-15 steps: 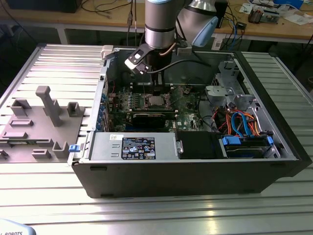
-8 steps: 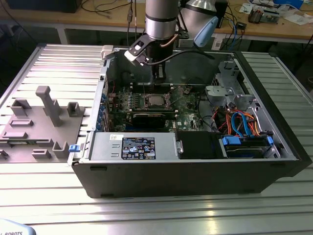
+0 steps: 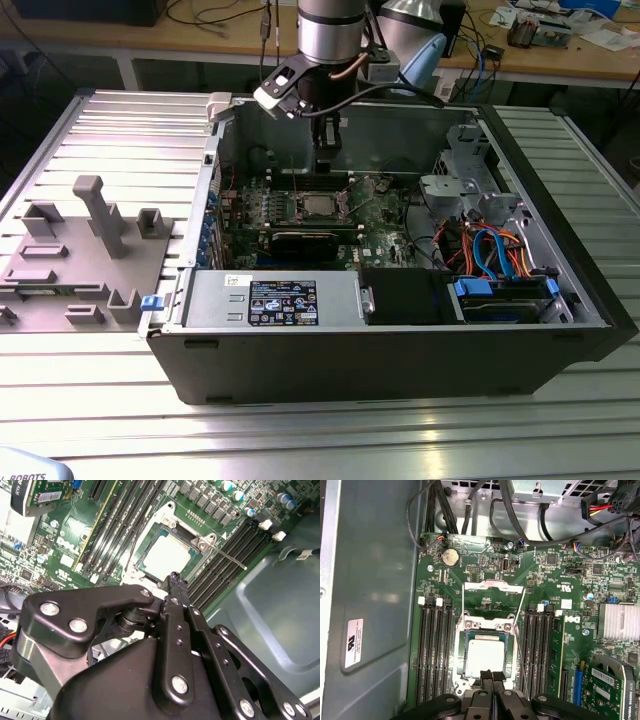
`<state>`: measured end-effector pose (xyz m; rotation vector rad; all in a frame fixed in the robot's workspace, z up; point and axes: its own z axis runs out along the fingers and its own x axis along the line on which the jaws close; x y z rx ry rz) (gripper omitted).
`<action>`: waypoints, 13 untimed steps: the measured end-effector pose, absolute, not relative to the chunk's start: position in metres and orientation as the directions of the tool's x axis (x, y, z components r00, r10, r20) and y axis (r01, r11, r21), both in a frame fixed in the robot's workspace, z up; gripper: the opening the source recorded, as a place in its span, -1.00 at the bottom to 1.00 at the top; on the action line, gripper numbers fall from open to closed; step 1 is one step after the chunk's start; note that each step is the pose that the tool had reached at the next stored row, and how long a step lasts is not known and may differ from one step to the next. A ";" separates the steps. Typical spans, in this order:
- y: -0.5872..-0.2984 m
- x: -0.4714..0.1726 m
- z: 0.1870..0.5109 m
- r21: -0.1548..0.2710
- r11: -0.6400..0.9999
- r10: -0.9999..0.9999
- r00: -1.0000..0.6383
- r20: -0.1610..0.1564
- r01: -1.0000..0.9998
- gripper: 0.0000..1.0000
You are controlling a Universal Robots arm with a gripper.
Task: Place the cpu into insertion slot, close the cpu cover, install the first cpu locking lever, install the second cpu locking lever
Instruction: 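Place the cpu into insertion slot, then close the cpu cover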
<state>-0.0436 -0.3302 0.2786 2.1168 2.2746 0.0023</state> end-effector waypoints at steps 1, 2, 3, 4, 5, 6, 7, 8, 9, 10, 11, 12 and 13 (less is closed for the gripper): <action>-0.330 -0.044 0.279 0.024 0.072 0.997 -0.071 -0.024 0.997 -0.79; -0.330 -0.044 0.279 0.024 0.072 0.997 -0.072 -0.024 0.997 -0.79; -0.330 -0.044 0.279 0.024 0.072 0.997 -0.072 -0.023 0.997 -0.79; -0.330 -0.043 0.279 0.024 0.072 0.997 -0.072 -0.023 0.997 -0.79; -0.330 -0.043 0.279 0.024 0.072 0.997 -0.071 -0.023 0.997 -0.79; -0.330 -0.043 0.279 0.024 0.072 0.997 -0.072 -0.023 0.997 -0.79; -0.330 -0.043 0.279 0.024 0.072 0.997 -0.072 -0.023 0.997 -0.79; -0.330 -0.043 0.279 0.024 0.072 0.997 -0.071 -0.023 0.997 -0.79; -0.330 -0.043 0.279 0.024 0.072 0.997 -0.071 -0.023 0.997 -0.79; -0.330 -0.042 0.279 0.024 0.072 0.997 -0.071 -0.023 0.997 -0.79; -0.330 -0.042 0.279 0.024 0.072 0.997 -0.071 -0.023 0.997 -0.79; -0.330 -0.042 0.279 0.024 0.072 0.997 -0.071 -0.024 0.997 -0.79; -0.330 -0.042 0.279 0.024 0.072 0.997 -0.071 -0.023 0.997 -0.79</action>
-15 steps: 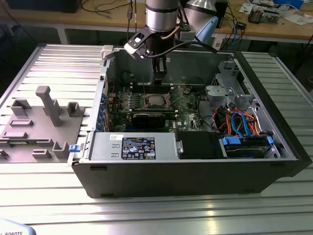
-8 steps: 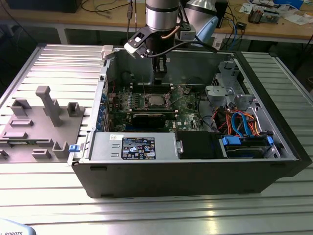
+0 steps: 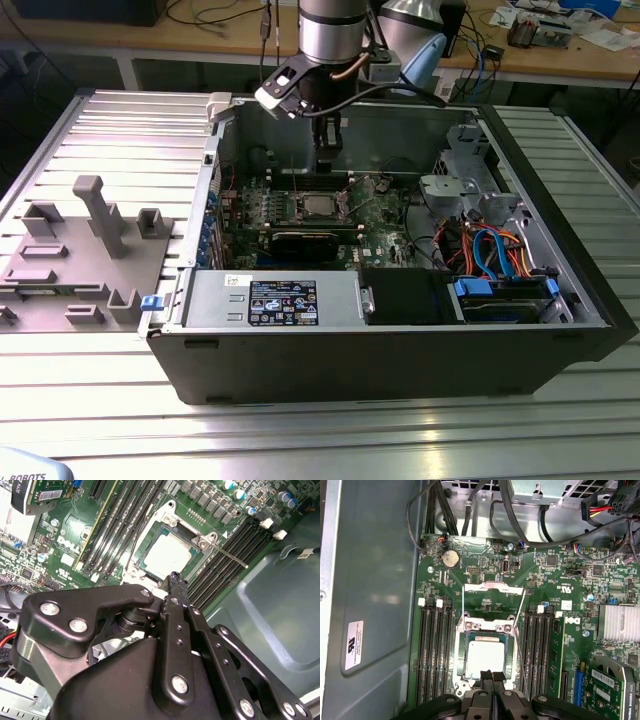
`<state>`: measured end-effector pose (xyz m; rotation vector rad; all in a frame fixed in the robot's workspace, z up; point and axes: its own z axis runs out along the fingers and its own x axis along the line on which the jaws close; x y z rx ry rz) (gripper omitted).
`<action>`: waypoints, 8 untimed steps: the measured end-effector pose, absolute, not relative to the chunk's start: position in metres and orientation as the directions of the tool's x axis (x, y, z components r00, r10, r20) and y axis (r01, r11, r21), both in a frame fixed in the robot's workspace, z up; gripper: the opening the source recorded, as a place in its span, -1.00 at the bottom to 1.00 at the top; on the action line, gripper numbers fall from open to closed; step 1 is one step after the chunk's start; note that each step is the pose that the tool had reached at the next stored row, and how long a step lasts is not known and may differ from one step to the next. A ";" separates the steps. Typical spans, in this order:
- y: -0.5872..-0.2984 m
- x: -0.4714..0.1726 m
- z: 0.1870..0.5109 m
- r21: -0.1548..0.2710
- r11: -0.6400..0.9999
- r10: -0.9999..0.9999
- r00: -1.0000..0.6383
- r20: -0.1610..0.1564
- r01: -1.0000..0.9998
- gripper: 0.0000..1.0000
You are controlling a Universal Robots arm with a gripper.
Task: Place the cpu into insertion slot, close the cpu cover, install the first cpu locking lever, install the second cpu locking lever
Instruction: 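Close the cpu cover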
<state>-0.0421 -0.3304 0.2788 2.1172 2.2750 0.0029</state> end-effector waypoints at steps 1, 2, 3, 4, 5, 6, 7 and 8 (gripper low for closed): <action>-0.330 -0.042 0.279 0.024 0.072 0.997 -0.071 -0.023 0.997 -0.79; -0.330 -0.042 0.279 0.024 0.072 0.997 -0.072 -0.024 0.997 -0.79; -0.330 -0.041 0.279 0.024 0.072 0.997 -0.072 -0.023 0.997 -0.79; -0.330 -0.041 0.279 0.024 0.072 0.997 -0.072 -0.023 0.997 -0.79; -0.330 -0.041 0.279 0.024 0.072 0.997 -0.071 -0.024 0.997 -0.79; -0.330 -0.040 0.279 0.024 0.072 0.997 -0.071 -0.023 0.997 -0.79; -0.330 -0.040 0.279 0.024 0.072 0.997 -0.071 -0.023 0.997 -0.79; -0.330 -0.040 0.279 0.024 0.072 0.997 -0.071 -0.023 0.997 -0.79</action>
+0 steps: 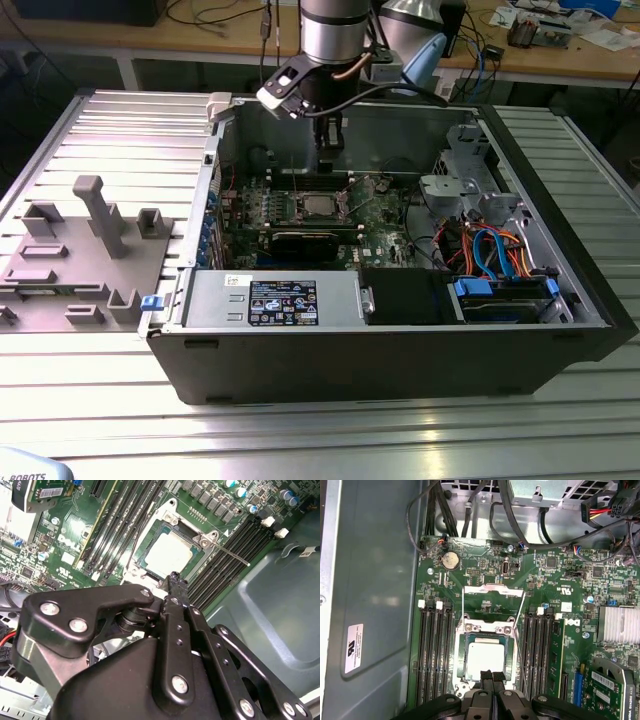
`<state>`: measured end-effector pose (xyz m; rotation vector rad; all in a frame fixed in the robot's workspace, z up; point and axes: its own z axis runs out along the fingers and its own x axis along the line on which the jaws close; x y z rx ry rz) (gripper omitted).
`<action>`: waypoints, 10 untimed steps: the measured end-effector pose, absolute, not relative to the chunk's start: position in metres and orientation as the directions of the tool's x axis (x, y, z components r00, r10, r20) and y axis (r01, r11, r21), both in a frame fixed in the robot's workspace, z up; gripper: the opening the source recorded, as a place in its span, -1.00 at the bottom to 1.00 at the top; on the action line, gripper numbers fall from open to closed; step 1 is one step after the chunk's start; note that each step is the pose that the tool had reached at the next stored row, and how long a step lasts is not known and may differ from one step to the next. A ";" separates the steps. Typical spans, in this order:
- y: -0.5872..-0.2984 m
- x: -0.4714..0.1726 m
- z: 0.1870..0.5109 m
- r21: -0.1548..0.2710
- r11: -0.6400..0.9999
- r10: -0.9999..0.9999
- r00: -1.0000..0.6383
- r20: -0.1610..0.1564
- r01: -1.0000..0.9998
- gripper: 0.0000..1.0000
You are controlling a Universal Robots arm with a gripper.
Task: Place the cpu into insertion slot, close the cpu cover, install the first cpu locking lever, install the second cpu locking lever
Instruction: 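Close the cpu cover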
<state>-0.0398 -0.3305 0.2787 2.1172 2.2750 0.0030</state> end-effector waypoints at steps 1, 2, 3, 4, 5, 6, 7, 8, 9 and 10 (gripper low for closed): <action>-0.330 -0.039 0.279 0.024 0.072 0.997 -0.071 -0.023 0.997 -0.79; -0.330 -0.039 0.279 0.024 0.072 0.997 -0.071 -0.023 0.997 -0.79; -0.330 -0.039 0.279 0.024 0.072 0.997 -0.071 -0.023 0.997 -0.79; -0.330 -0.038 0.279 0.024 0.072 0.997 -0.071 -0.023 0.997 -0.79; -0.330 -0.038 0.279 0.024 0.072 0.997 -0.072 -0.023 0.997 -0.79; -0.330 -0.037 0.279 0.024 0.072 0.997 -0.071 -0.023 0.997 -0.79; -0.330 -0.036 0.279 0.024 0.072 0.997 -0.071 -0.023 0.997 -0.79; -0.330 -0.036 0.279 0.024 0.072 0.997 -0.071 -0.023 0.997 -0.79; -0.330 -0.036 0.279 0.024 0.072 0.997 -0.071 -0.023 0.997 -0.79; -0.330 -0.035 0.279 0.024 0.072 0.997 -0.071 -0.023 0.997 -0.79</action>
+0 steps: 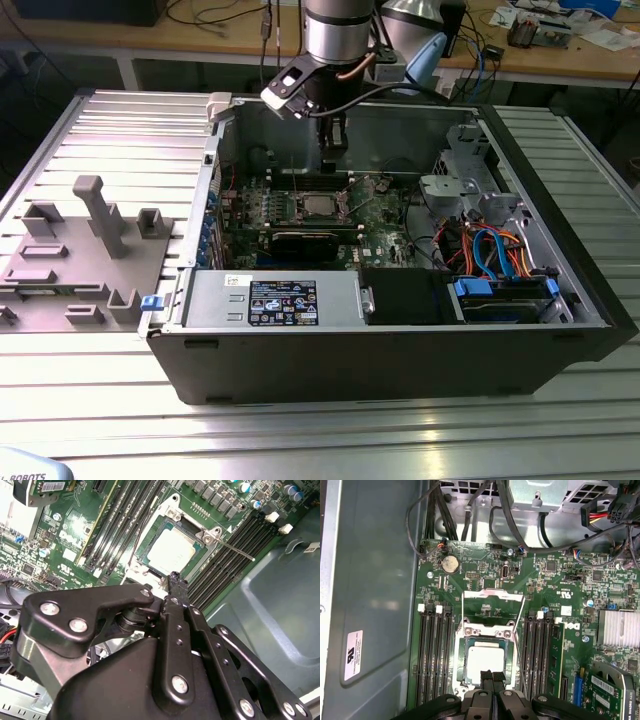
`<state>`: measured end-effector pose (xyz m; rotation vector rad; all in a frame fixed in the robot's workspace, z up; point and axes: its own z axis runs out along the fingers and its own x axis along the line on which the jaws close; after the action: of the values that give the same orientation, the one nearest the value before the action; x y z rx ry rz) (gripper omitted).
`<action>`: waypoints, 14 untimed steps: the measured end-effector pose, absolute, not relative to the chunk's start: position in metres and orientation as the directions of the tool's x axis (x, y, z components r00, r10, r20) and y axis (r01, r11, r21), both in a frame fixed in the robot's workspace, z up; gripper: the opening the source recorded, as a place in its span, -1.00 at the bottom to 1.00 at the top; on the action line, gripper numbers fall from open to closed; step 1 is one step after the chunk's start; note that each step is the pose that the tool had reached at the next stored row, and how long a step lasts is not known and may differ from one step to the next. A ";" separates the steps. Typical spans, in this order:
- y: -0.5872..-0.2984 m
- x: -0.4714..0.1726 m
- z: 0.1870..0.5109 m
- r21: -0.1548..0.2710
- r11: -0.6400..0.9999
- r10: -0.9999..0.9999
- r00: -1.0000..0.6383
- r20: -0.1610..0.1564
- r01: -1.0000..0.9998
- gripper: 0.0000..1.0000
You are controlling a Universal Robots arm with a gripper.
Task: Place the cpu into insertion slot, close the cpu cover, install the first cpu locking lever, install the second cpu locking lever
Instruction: 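Close the cpu cover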
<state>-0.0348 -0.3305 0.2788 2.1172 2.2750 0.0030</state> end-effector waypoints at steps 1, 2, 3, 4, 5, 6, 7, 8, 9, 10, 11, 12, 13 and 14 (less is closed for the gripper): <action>-0.330 -0.034 0.279 0.024 0.072 0.997 -0.072 -0.023 0.997 -0.79; -0.330 -0.034 0.279 0.024 0.072 0.997 -0.072 -0.024 0.997 -0.79; -0.330 -0.033 0.279 0.024 0.072 0.997 -0.071 -0.023 0.997 -0.79; -0.330 -0.032 0.279 0.024 0.072 0.997 -0.072 -0.023 0.997 -0.79; -0.330 -0.032 0.279 0.024 0.072 0.997 -0.072 -0.023 0.997 -0.79; -0.330 -0.031 0.279 0.024 0.072 0.997 -0.071 -0.023 0.997 -0.79; -0.330 -0.030 0.279 0.024 0.072 0.997 -0.072 -0.023 0.997 -0.79; -0.330 -0.030 0.279 0.024 0.072 0.997 -0.071 -0.023 0.997 -0.79; -0.330 -0.029 0.279 0.024 0.072 0.997 -0.071 -0.023 0.997 -0.79; -0.330 -0.029 0.279 0.024 0.072 0.997 -0.072 -0.023 0.997 -0.79; -0.330 -0.028 0.279 0.024 0.072 0.997 -0.071 -0.023 0.997 -0.79; -0.330 -0.028 0.279 0.024 0.072 0.997 -0.071 -0.023 0.997 -0.79; -0.330 -0.028 0.279 0.024 0.072 0.997 -0.071 -0.023 0.997 -0.79; -0.330 -0.027 0.279 0.024 0.072 0.997 -0.071 -0.023 0.997 -0.79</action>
<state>-0.0267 -0.3305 0.2788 2.1172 2.2750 0.0029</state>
